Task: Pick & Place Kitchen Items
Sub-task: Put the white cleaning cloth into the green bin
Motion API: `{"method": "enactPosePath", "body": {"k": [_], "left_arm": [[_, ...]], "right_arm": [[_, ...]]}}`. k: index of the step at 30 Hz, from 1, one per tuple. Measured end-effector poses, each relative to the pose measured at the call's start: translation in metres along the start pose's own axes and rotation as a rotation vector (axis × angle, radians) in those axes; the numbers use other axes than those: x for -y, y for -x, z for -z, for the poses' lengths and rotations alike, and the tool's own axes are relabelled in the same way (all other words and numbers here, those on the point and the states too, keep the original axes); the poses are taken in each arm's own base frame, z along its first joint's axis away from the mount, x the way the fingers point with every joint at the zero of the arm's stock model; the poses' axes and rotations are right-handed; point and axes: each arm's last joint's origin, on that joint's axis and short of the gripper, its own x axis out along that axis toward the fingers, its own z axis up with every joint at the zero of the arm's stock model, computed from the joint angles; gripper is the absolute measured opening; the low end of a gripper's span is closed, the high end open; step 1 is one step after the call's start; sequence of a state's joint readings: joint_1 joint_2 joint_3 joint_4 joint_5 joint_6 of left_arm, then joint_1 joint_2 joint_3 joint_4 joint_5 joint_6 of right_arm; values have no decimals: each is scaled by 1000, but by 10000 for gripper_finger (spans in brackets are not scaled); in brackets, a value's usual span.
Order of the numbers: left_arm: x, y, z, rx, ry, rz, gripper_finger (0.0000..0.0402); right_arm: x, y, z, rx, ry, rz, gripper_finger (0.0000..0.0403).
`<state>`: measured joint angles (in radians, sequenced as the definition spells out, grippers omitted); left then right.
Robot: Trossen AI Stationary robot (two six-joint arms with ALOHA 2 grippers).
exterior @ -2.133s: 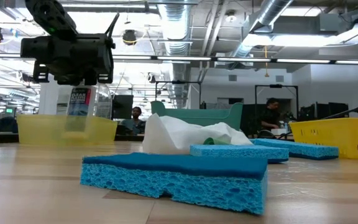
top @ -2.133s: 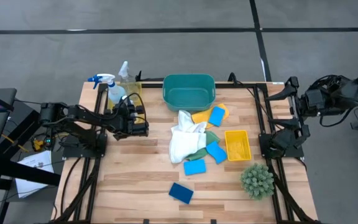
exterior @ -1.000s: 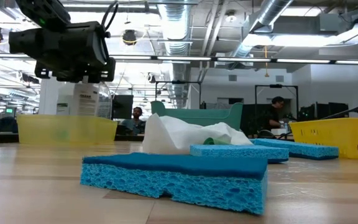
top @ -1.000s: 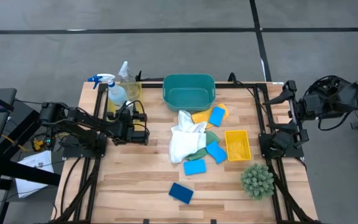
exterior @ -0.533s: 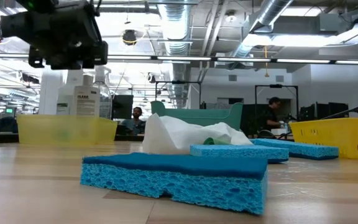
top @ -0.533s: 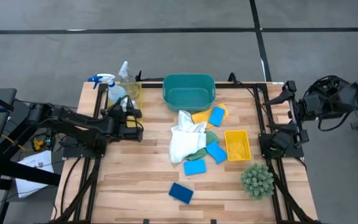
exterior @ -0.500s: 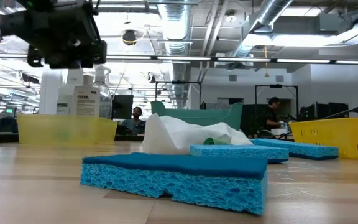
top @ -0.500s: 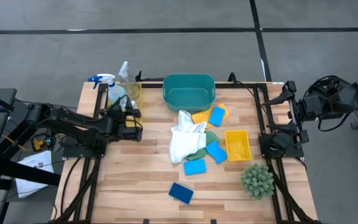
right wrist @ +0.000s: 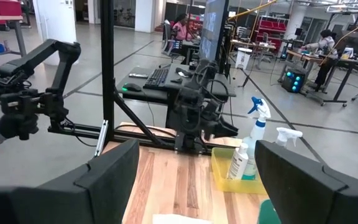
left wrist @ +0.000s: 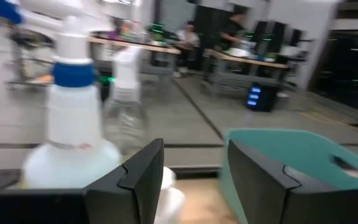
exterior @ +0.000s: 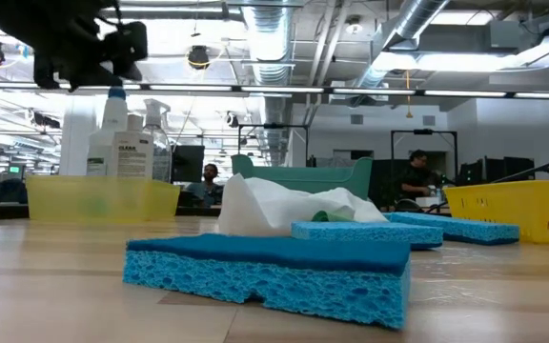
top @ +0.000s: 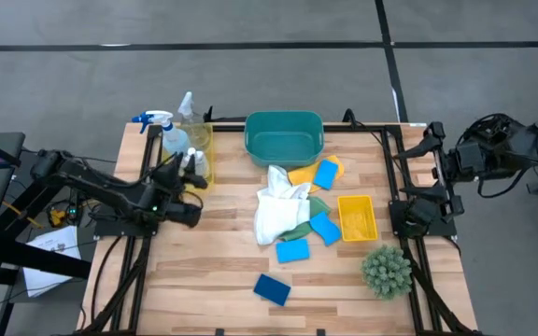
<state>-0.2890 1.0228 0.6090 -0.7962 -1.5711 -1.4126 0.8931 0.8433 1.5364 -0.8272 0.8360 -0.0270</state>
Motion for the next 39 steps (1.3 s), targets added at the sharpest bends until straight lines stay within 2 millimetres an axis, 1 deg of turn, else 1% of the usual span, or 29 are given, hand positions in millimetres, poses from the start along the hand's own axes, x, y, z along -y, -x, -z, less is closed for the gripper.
{"method": "enactPosePath", "body": {"k": [7, 12, 16, 20, 26, 28, 30, 34, 37, 39], "left_arm": [[0, 36, -4, -51, 32, 228, 177], [-2, 57, -4, -77, 10, 365, 177], [-8, 71, -5, -88, -69, 468, 177], [-11, 85, -10, -106, -120, 566, 177], [-14, 101, -18, -125, -126, 670, 177], [-15, 106, -22, -137, -111, 703, 177], [-17, 114, -27, -150, -101, 752, 177], [-20, 129, -46, -186, -77, 855, 177], [-17, 131, -60, -215, -21, 859, 170], [-15, 130, -59, -205, -40, 847, 160]], "right_arm": [[0, 0, 0, 0, -1, 2, 311], [0, -1, 1, -9, 9, 34, 311], [-2, -3, 8, -43, 47, 32, 311], [-2, -4, 15, -94, 67, 58, 311], [3, -5, 20, -133, 45, 142, 311], [5, -5, 23, -148, 8, 179, 311], [8, -6, 25, -156, -41, 251, 311], [13, -7, 25, -149, -82, 330, 311], [15, -9, 21, -132, -72, 353, 311], [15, -10, 19, -123, -59, 355, 311]]}}
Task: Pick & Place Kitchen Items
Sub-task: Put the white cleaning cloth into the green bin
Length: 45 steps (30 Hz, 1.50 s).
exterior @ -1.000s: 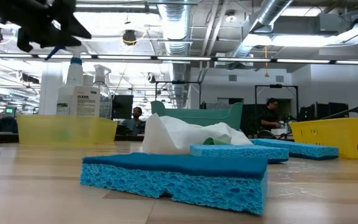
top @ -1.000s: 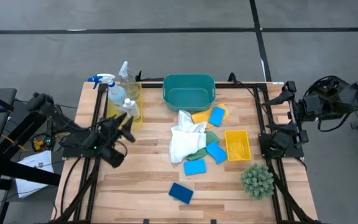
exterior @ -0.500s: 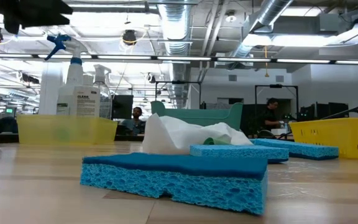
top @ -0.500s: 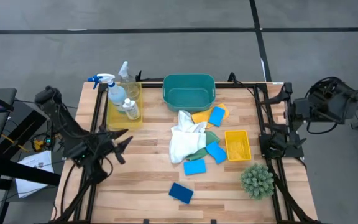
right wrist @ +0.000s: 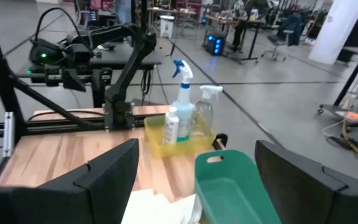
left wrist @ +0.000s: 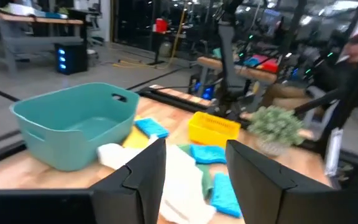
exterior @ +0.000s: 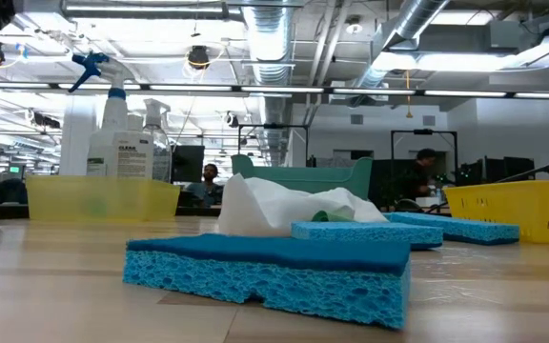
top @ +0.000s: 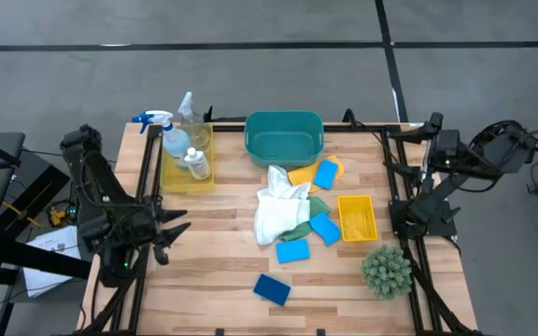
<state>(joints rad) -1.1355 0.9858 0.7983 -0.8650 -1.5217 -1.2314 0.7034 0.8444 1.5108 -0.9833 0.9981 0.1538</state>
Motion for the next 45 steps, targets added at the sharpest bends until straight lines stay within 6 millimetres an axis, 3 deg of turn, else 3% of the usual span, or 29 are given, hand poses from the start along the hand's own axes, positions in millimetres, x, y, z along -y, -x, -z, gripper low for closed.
{"method": "enactPosePath", "body": {"k": [4, 8, 13, 17, 19, 21, 25, 30, 36, 40, 45], "left_arm": [[5, -1, 8, -11, -108, -4, 135], [16, 9, 8, -20, -93, 61, 102], [48, 14, 4, -74, -97, 154, 54], [87, 2, -17, -97, -92, 453, 19], [104, -7, -23, -3, -139, 670, 6], [112, -16, -29, 112, -153, 764, 3], [116, -45, -21, 143, -191, 684, 6], [114, -103, -2, 123, -199, 677, 7], [115, -151, -10, 134, -325, 591, 13], [107, -168, -23, 77, -459, 500, 48], [96, -167, -42, 50, -669, 328, 108]], "right_arm": [[0, 0, -1, 9, 18, -10, 311], [-1, 0, -3, 18, 29, -36, 311], [-2, 0, -5, 29, 39, -53, 311], [-3, 0, -7, 44, 31, -68, 311], [-3, 0, -8, 48, 29, -89, 311], [-4, 1, -8, 48, 27, -109, 311], [-5, 2, -8, 45, 8, -162, 311], [-12, 3, -6, 25, -15, -244, 311], [-23, 2, -1, -23, -10, -284, 311], [-31, -2, 2, -55, 17, -263, 311], [-43, -8, 5, -80, 69, -211, 311]]}}
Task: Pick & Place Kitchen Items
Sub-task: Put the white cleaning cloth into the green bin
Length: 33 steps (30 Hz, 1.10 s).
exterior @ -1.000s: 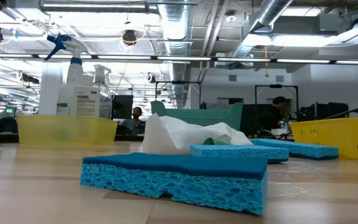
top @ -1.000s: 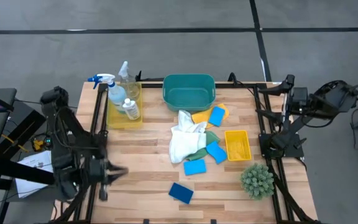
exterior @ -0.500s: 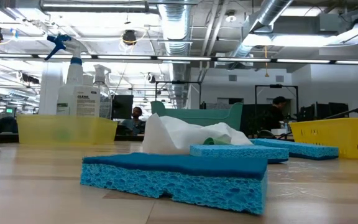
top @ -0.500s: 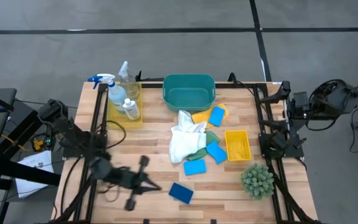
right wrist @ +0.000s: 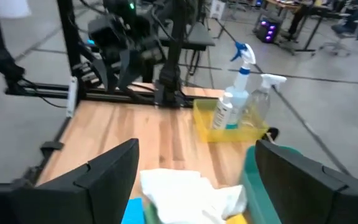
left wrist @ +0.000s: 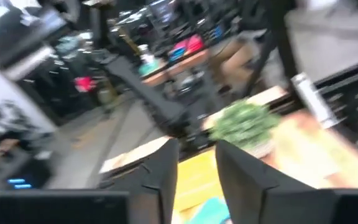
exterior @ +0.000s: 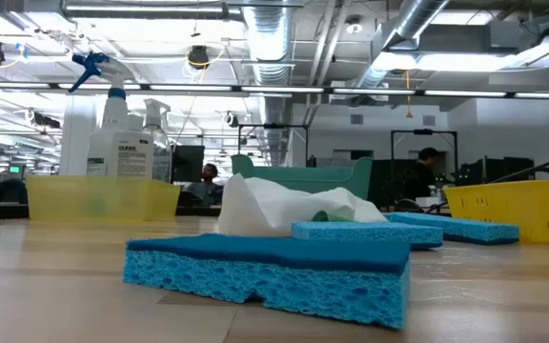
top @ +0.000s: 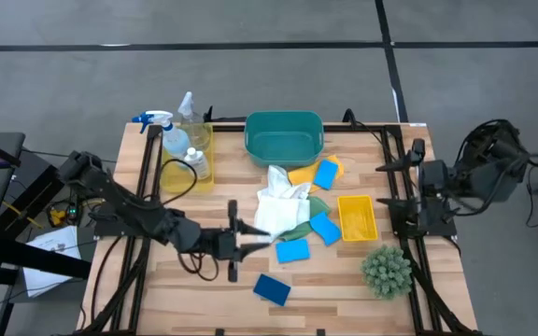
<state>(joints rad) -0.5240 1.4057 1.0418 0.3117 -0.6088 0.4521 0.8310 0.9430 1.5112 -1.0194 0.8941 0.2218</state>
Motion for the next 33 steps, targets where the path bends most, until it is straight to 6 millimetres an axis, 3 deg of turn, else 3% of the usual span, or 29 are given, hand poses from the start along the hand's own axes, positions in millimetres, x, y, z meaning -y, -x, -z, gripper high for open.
{"method": "enactPosePath", "body": {"k": [6, 12, 23, 28, 33], "left_arm": [[-26, 13, -5, -66, -93, -118, 156], [-61, -4, 12, -123, -69, -201, 163], [-115, -62, 75, -196, 98, -61, 193], [-119, -96, 119, -320, 194, 27, 211], [-105, -118, 172, -462, 286, 115, 215]], "right_arm": [[-4, -6, 5, -38, 65, 94, 311], [-3, -6, 6, -42, 77, 116, 311], [-3, -6, 6, -40, 40, 117, 311], [-3, -6, 6, -40, 30, 117, 311], [-3, -6, 7, -41, 27, 117, 311]]}}
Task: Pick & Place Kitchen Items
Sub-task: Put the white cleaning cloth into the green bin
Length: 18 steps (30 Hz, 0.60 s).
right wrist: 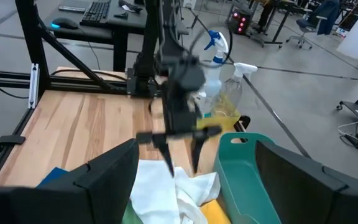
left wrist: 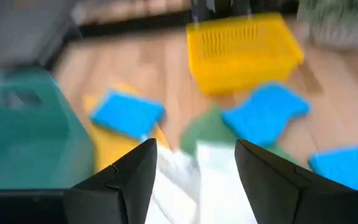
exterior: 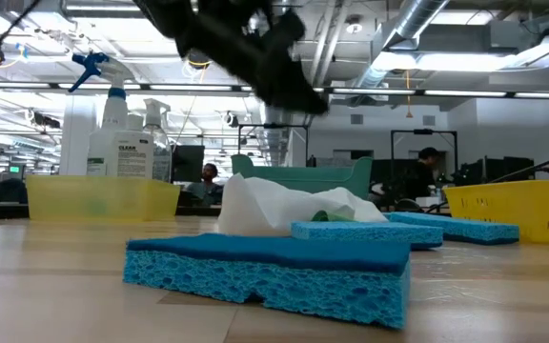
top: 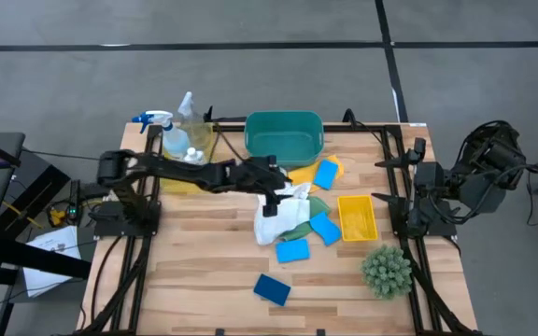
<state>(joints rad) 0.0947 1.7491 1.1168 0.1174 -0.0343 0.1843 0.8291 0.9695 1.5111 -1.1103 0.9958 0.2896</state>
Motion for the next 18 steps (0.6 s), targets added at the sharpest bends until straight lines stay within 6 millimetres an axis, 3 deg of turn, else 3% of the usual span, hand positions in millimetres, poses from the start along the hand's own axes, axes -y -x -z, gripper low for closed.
{"method": "enactPosePath", "body": {"k": [4, 18], "left_arm": [[4, -19, 23, -111, 46, 33, 215], [15, -48, 63, -283, 102, 54, 219]], "right_arm": [[0, 0, 0, -2, 2, 0, 311], [1, 0, 3, -25, 10, -4, 311]]}}
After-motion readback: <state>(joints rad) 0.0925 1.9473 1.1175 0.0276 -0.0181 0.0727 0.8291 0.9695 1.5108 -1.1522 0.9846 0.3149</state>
